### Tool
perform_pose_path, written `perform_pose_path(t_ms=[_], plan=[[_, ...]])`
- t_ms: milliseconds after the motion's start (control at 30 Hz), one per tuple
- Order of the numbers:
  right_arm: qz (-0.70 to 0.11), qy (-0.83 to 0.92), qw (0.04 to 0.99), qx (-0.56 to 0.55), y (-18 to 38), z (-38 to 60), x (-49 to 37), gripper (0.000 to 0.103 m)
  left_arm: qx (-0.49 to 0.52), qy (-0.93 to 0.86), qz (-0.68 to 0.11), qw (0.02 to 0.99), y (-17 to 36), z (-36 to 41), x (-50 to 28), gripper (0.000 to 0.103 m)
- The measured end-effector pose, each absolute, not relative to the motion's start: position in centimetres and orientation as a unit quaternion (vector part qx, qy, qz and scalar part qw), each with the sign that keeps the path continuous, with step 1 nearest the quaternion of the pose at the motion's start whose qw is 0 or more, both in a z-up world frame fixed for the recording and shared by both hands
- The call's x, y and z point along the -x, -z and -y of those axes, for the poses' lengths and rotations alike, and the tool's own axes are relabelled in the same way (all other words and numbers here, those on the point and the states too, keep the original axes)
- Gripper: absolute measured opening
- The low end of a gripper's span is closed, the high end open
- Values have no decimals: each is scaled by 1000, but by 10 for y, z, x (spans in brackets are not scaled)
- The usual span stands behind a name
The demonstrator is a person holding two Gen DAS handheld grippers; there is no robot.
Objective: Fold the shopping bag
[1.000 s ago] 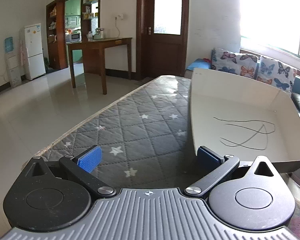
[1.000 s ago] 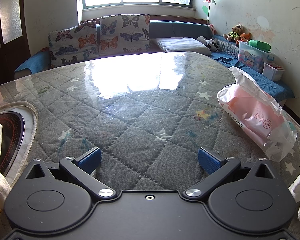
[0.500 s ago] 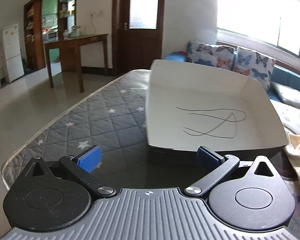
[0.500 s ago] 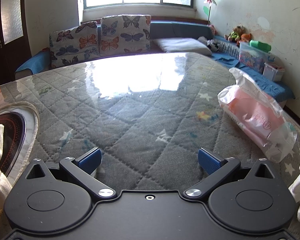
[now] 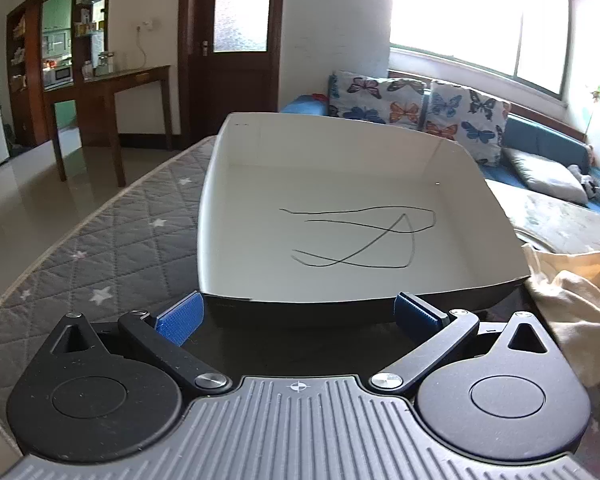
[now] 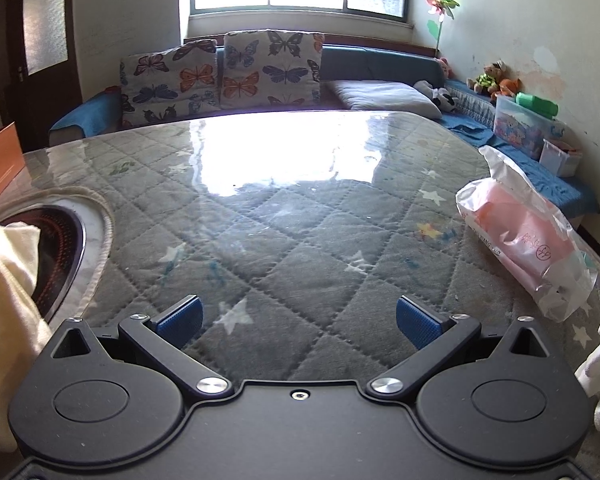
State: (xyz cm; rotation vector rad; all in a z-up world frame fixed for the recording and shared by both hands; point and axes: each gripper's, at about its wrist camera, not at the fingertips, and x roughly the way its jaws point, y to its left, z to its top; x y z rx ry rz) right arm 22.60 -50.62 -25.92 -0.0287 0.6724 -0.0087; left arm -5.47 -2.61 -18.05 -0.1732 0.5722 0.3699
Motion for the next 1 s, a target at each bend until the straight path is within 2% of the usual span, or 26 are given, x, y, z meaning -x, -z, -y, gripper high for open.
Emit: perform_pose_path(t_ms=[1000], plan=[[-333,-33,942,41,241,485,-205,103,28,-88,-311,946,189,81,5,103]])
